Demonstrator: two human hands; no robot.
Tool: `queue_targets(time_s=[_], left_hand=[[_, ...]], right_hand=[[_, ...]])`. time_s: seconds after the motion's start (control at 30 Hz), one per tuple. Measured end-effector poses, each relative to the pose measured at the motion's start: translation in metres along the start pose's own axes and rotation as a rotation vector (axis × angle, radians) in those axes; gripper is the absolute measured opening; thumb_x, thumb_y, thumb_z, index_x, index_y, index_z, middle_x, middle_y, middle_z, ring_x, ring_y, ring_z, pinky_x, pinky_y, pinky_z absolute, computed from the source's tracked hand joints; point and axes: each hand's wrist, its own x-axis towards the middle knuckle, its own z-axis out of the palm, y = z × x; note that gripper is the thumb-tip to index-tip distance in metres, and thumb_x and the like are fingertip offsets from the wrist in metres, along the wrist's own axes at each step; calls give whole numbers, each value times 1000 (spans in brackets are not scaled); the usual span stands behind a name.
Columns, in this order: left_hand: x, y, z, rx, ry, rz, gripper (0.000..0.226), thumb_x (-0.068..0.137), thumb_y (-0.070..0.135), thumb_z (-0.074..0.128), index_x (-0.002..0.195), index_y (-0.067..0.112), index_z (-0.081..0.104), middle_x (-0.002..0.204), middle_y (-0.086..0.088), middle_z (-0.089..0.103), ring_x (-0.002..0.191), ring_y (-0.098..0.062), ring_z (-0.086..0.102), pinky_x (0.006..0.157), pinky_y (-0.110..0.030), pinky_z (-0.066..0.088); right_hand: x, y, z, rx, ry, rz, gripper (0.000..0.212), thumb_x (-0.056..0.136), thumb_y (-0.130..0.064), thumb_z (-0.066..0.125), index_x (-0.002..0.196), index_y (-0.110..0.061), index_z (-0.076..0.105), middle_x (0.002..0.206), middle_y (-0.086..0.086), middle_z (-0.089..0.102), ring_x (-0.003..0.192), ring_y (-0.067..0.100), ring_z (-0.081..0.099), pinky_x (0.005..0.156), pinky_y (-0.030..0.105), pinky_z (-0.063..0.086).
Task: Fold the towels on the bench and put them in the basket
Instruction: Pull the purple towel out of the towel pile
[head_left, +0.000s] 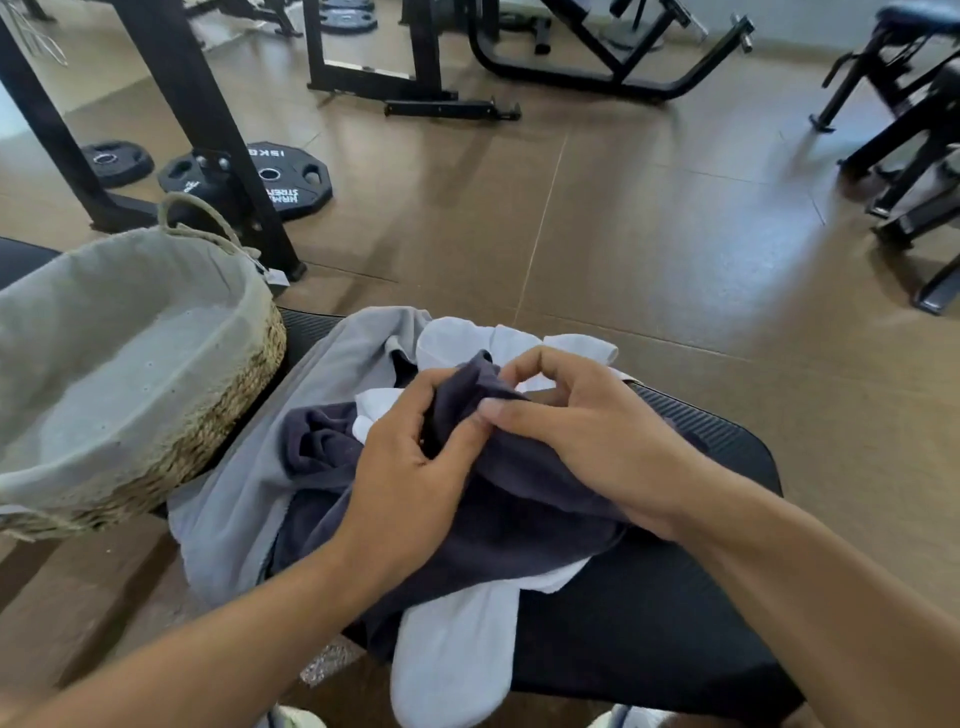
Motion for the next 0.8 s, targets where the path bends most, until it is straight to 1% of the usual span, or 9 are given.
queue_targets(time_s=[0.1, 0.2, 0.3, 0.37, 0.43, 0.53, 0.6, 0.67, 0.8], left_hand=[[11, -7, -4, -18, 3, -47, 13, 89, 25, 77, 99, 26, 69, 79, 8, 72, 73, -5, 66, 65, -19, 49], [19, -8, -3, -51, 27, -39, 12, 88, 19, 76, 93, 27, 70, 77, 6, 73, 72, -5, 69, 65, -19, 51], [24, -9, 1, -43, 59, -33, 9, 89, 18, 75, 88, 25, 70, 74, 3, 72, 70, -6, 67, 64, -18, 50], [28, -12, 1, -44, 111, -59, 6, 90, 17, 74, 87, 20, 70, 74, 0, 71, 70, -6, 65, 64, -18, 49], [35, -17, -2, -43, 174, -88, 5, 90, 16, 74, 88, 15, 69, 71, 2, 69, 68, -3, 62, 63, -16, 48], [46, -21, -7, -23, 276, -123, 8, 89, 13, 75, 87, 8, 68, 65, 9, 65, 60, 4, 58, 60, -12, 45], [51, -21, -10, -28, 317, -150, 9, 88, 16, 77, 90, 9, 71, 75, -1, 72, 65, 2, 60, 63, -13, 48], [52, -18, -10, 12, 324, -184, 13, 86, 26, 79, 90, 16, 72, 81, -2, 75, 70, 0, 61, 67, -16, 50], [49, -2, -9, -41, 193, -208, 18, 87, 32, 77, 102, 23, 75, 93, 8, 78, 91, -4, 71, 81, -22, 56]], right_hand=[[2, 2, -6, 38, -117, 30, 14, 95, -11, 68, 109, -13, 67, 96, 2, 79, 87, 8, 72, 88, 28, 52], [4, 1, -12, -195, -125, -57, 31, 88, -12, 75, 114, -27, 66, 108, -12, 77, 103, 1, 70, 100, 31, 53], [1, -3, -22, -358, -114, -89, 44, 82, -18, 81, 113, -41, 61, 102, -18, 76, 93, -2, 71, 90, 29, 56], [-2, -4, -33, -540, -96, -63, 38, 82, -29, 80, 110, -42, 59, 87, -17, 76, 76, 0, 69, 76, 29, 54], [-2, -4, -48, -759, -64, -6, 20, 82, -42, 76, 95, -37, 62, 69, -18, 71, 62, 0, 60, 64, 27, 45], [-2, -5, -70, -812, -44, 96, 31, 78, -52, 77, 69, -27, 61, 55, -14, 60, 50, 3, 50, 55, 22, 35], [-4, -9, -73, -667, -62, 105, 34, 78, -49, 79, 67, -24, 60, 54, -10, 57, 49, 2, 47, 53, 18, 37], [-6, -14, -68, -278, -18, 119, 33, 80, -39, 80, 72, -13, 61, 62, -1, 63, 56, 9, 55, 51, 19, 43], [-1, -17, -52, 388, 262, 42, 23, 83, -30, 74, 76, -12, 61, 69, 6, 63, 61, 14, 59, 56, 24, 53]])
